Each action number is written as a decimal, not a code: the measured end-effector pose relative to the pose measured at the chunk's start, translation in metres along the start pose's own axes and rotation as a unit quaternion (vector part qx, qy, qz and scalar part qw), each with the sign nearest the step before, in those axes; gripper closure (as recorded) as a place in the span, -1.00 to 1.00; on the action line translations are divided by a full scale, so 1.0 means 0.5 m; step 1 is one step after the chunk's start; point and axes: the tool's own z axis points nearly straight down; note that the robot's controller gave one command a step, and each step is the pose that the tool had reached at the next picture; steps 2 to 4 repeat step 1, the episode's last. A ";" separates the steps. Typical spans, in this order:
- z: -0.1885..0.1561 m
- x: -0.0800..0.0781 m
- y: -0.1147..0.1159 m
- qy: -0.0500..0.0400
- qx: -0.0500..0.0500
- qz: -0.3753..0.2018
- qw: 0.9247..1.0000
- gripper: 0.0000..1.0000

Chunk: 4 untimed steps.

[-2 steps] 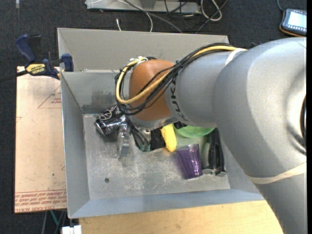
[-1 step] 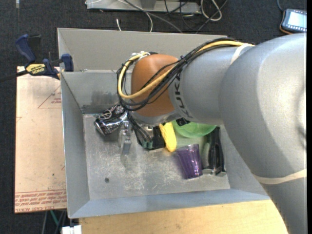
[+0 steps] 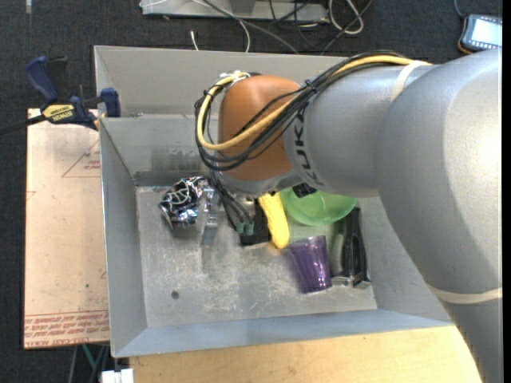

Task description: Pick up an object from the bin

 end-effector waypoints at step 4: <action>-0.024 -0.001 0.000 -0.001 0.000 0.000 1.000 1.00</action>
Offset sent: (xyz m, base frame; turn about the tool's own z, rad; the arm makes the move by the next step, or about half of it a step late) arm 0.0001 0.0000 0.0270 0.0001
